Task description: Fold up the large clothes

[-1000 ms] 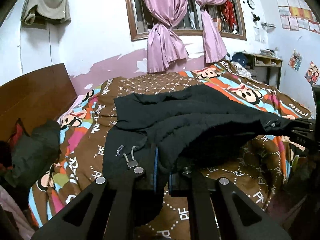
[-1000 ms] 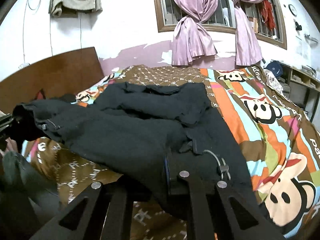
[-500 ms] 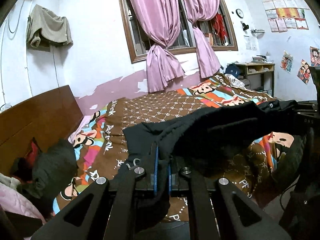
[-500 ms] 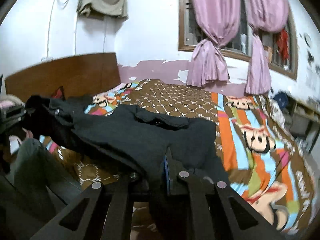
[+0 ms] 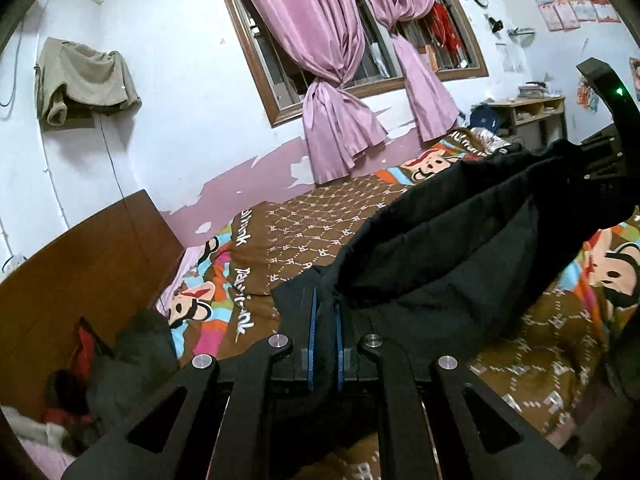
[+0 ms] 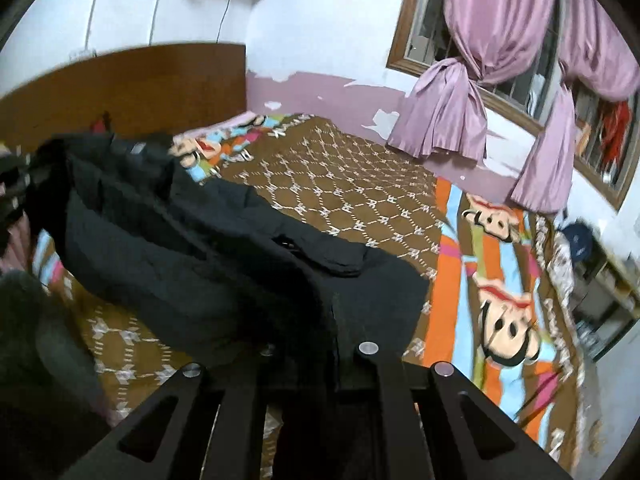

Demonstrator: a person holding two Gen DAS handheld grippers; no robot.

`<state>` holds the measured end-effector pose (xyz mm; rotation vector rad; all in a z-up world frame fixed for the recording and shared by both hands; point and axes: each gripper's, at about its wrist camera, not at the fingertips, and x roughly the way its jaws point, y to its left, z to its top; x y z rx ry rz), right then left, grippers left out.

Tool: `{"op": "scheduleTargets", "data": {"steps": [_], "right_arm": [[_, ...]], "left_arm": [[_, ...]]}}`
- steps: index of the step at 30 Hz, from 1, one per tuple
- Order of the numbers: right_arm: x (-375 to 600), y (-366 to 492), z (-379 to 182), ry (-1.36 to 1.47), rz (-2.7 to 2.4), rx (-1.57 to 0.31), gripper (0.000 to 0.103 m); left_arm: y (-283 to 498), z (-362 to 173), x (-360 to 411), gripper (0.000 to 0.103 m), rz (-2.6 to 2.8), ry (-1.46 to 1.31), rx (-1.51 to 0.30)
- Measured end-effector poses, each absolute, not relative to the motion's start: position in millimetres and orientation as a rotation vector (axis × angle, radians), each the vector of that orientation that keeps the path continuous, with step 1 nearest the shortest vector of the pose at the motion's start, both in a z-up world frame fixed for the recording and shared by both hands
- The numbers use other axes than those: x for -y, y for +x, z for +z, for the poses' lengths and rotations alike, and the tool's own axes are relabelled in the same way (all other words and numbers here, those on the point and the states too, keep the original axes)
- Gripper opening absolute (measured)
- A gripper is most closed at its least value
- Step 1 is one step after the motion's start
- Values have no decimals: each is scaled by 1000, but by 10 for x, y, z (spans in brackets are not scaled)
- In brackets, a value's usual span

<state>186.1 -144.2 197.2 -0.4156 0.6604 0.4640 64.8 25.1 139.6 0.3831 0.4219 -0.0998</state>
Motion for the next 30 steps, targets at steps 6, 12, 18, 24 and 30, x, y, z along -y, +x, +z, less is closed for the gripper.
{"op": "scheduleTargets", "data": {"steps": [6,12,18,24,30], "right_arm": [[1344,2424,1858,-462,444,-698,10],[1162,2969,1588,-506,403,-642,10],[1149,3501,1156,-372,371,-695,11],[1101,3875,910,-351,365,-721,11],[1059,3930,628,-425,402,-696,20]], "left_arm": [[1332,1249,-280,6,-65,463,-409],[2056,1005,-398,6,-31,499,-427],[2657,694,-509,6,-22,531,-477],[3187,345,-535,6,-23,604,-511],[3561,-9,-657,11,-17,554,-569]]}}
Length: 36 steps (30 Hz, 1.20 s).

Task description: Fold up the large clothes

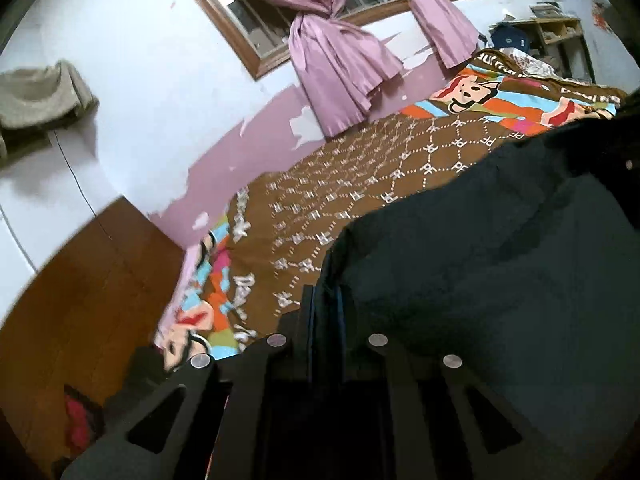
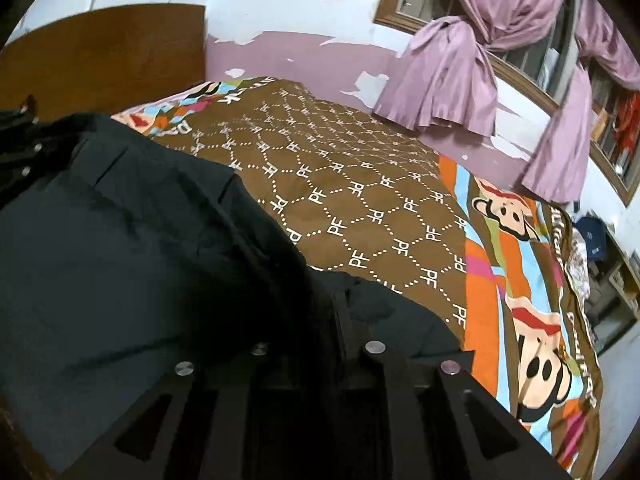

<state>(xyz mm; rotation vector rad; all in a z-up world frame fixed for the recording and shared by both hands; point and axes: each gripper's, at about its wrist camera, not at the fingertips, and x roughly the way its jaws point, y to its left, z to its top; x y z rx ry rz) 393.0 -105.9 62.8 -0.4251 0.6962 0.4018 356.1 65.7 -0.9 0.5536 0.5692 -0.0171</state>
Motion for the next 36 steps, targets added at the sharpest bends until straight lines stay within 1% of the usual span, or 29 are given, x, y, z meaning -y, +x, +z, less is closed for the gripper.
{"op": "scheduleTargets", "data": {"steps": [2,3,4,5,6,7,8,9,10,11,12,13,14,17,22,23,24,26,28,30,32,36], "right_arm": [[1102,3904,623,-429,404,-666,27],[1142,3893,643,-416,398,-658,34],[1196,3871,689,-383,395,-646,40],[1239,3851,736,-352,394,-631,55],[1304,3802,816,-308,394,-607,65],[1356,3755,892,-273,400,-588,68],[1394,3722,950,-249,410,-578,68],[1441,3647,1013,-220,422,-567,68],[1482,3551,1058,-194,430,-554,70],[1505,3483,1085,-179,437,-546,74],[1541,3386,1091,-164,447,-536,82],[1572,3260,1061,-148,454,-529,88],[1580,3191,1028,-144,458,-534,89],[1613,2973,785,-134,445,-577,90],[1679,2767,356,-25,460,-654,90],[1678,2748,327,-21,458,-651,91],[1663,2750,297,-24,456,-644,94],[1619,2806,276,-51,452,-631,102],[1551,2926,273,-82,453,-620,103],[1482,3042,265,-98,461,-607,103],[1415,3198,231,-108,467,-610,103],[1284,3536,225,-124,457,-635,103]], "left_arm": [[3625,-68,-735,19,-14,508,-599],[3623,-70,-764,22,-13,488,-604],[3624,-35,-776,29,-13,474,-601],[3602,-13,-811,38,-11,463,-590],[3564,28,-843,44,-9,453,-575],[3539,83,-845,62,-9,446,-560],[3484,141,-876,77,-5,434,-537],[3412,196,-913,83,1,419,-515],[3373,242,-922,88,-4,406,-504],[3305,279,-961,88,-14,388,-500],[3238,309,-990,88,-19,372,-505],[3177,318,-1004,88,-20,362,-509],[3101,331,-1022,88,-25,348,-511],[2805,350,-1057,88,-63,290,-506],[2359,266,-1018,88,-223,157,-524],[2323,240,-980,88,-260,145,-534],[2306,209,-918,88,-301,139,-549],[2348,164,-792,88,-360,155,-582],[2393,55,-631,89,-377,209,-607],[2459,-72,-453,94,-349,323,-607],[2543,-139,-382,101,-338,368,-592],[2841,-102,-469,102,-308,270,-623]]}}
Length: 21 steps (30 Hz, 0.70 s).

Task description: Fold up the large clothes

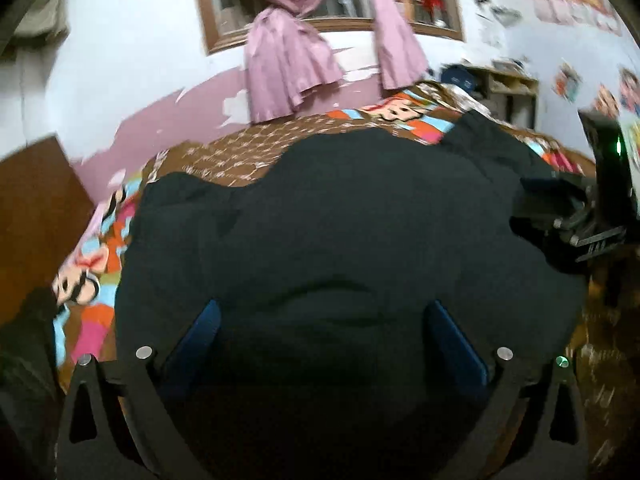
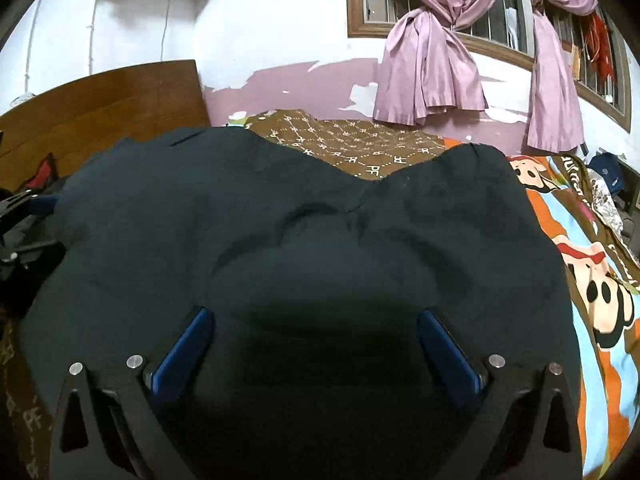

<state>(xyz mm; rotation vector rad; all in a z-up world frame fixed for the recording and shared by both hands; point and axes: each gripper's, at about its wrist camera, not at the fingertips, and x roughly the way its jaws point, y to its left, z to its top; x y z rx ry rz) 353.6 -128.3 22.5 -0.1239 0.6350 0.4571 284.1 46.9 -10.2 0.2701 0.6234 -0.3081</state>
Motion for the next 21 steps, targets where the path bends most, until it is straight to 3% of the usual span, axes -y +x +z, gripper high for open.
{"op": "scheduleTargets", "data": {"steps": [9,21], "right_arm": [[1075,4166,235,-184,413,-693,103],[981,4765,33,-161,430,-864,103]], "left_arm": [[3489,-34,-829,102,-217,66,-704],[3760,-90,-1233,102,-255,-174,-730]]}}
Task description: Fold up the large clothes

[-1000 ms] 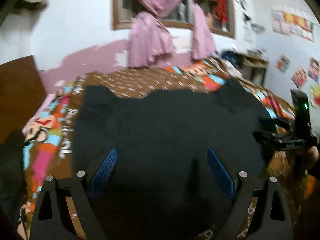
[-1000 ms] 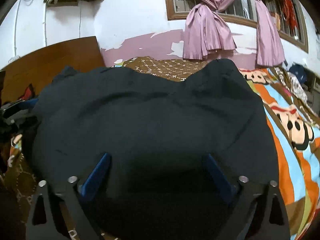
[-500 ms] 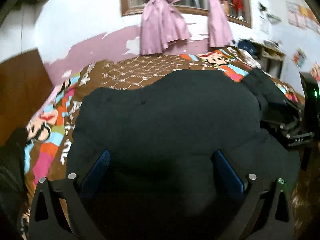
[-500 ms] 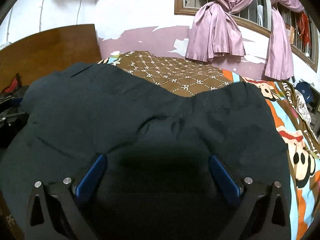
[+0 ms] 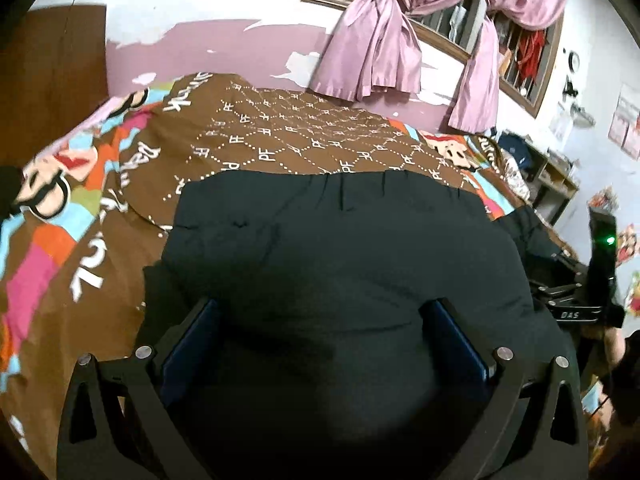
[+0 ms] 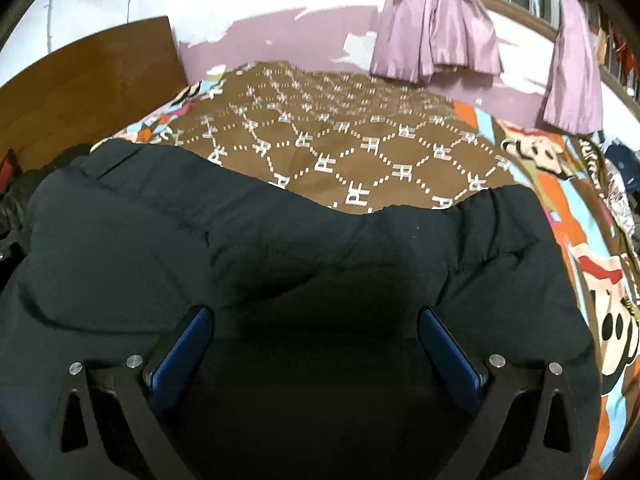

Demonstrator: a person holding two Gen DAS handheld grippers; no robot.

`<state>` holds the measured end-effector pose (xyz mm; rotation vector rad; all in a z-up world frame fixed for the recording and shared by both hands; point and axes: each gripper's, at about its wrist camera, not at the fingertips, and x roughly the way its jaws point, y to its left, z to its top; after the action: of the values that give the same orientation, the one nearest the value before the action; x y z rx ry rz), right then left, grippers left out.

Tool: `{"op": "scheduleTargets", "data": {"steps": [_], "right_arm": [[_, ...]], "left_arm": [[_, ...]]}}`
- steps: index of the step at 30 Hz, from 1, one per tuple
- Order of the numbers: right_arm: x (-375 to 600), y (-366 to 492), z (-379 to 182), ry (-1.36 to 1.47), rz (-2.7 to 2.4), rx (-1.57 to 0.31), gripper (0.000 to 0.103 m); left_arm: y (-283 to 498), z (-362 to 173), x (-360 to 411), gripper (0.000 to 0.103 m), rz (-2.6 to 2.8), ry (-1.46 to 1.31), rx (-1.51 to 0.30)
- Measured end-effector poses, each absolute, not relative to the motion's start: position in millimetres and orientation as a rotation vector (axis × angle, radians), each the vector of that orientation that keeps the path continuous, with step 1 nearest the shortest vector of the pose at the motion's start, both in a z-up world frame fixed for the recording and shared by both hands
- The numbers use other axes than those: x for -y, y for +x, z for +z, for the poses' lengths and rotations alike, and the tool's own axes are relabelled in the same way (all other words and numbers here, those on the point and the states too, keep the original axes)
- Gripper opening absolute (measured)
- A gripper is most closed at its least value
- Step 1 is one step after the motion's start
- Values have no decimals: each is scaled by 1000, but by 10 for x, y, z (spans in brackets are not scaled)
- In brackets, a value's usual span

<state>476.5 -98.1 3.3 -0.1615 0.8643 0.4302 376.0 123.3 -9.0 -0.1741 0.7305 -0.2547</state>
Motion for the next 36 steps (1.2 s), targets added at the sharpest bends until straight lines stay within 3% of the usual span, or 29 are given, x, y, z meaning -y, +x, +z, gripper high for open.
{"op": "scheduleTargets", "data": {"steps": [9,36], "right_arm": [[1035,4956,-125,-101,457,-932,103],[1024,4870,-206,-102,443,-904,103]], "left_arm": [[3903,-127,-1325,102,-274,-247,-751],[3910,-221,-1272,102,-270,-231,-735]]}}
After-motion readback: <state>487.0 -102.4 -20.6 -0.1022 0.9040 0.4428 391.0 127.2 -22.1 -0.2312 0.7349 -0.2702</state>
